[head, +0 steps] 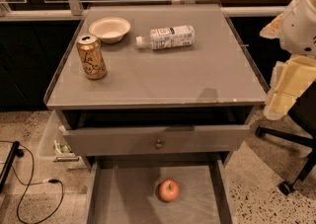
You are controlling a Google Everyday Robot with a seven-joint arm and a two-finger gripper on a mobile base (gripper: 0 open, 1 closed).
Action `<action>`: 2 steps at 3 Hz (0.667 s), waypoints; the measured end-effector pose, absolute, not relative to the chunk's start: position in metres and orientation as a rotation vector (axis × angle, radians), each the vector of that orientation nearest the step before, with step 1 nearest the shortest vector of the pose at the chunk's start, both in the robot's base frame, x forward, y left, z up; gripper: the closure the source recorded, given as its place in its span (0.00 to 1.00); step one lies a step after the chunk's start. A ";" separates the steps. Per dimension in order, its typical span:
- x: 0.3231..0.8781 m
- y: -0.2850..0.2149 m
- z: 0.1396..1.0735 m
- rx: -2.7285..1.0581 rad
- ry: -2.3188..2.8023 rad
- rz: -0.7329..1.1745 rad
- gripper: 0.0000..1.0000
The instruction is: Pick apple from middle drawer and place on counter
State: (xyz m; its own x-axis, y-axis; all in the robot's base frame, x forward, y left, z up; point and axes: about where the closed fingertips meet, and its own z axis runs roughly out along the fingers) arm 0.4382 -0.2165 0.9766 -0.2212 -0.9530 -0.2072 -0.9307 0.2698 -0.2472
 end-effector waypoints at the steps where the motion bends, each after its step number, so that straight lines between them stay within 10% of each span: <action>1: 0.438 -0.217 0.977 -1.724 2.231 -0.100 0.00; 2: 0.435 -0.217 0.971 -1.730 2.230 -0.095 0.00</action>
Offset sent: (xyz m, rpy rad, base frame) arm -0.0067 -0.0017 -0.0172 0.0005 0.0333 0.0106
